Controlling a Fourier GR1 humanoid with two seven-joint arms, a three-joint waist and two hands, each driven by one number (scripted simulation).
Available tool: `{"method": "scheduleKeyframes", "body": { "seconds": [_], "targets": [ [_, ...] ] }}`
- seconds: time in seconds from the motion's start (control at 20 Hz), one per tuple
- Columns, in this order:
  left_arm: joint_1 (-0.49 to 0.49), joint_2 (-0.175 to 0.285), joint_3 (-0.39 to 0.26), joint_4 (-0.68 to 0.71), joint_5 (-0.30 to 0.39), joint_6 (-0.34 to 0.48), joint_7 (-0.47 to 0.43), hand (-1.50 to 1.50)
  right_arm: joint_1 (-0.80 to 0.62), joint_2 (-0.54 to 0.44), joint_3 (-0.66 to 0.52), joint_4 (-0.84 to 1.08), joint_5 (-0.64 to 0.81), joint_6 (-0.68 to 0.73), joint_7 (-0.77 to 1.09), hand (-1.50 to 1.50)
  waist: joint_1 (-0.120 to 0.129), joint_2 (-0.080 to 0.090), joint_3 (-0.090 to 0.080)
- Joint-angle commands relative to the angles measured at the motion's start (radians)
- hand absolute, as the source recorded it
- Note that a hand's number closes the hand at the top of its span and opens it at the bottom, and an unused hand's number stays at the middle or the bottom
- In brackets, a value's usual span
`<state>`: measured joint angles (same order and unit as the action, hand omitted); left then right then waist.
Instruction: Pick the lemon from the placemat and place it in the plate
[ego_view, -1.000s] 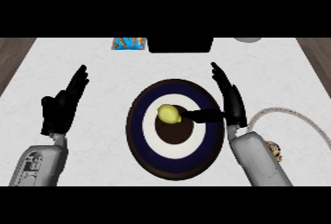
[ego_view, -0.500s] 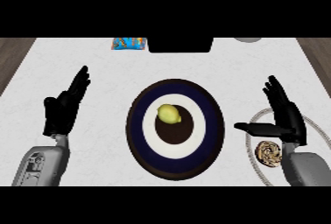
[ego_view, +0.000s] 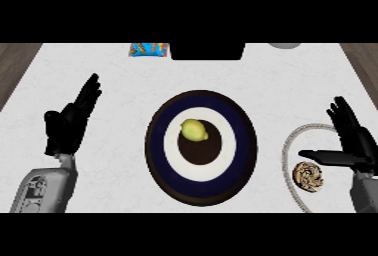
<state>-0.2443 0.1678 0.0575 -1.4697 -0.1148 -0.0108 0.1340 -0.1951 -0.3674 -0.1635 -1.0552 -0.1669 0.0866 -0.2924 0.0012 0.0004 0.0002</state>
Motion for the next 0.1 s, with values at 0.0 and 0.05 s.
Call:
{"method": "scheduleKeyframes", "body": {
  "seconds": [0.0, 0.05],
  "targets": [
    [-0.037, -0.025, 0.001, 0.072, -0.028, 0.026, -0.031, 0.0, -0.049, -0.031, -0.037, 0.134, 0.019, 0.062, -0.053, -1.5, 0.0, 0.001, 0.0],
    [-0.018, -0.017, -0.003, 0.027, -0.026, 0.014, 0.006, 0.0, 0.002, -0.041, -0.05, 0.107, 0.01, 0.087, -0.082, -1.5, -0.001, 0.0, 0.0]
  ]
}}
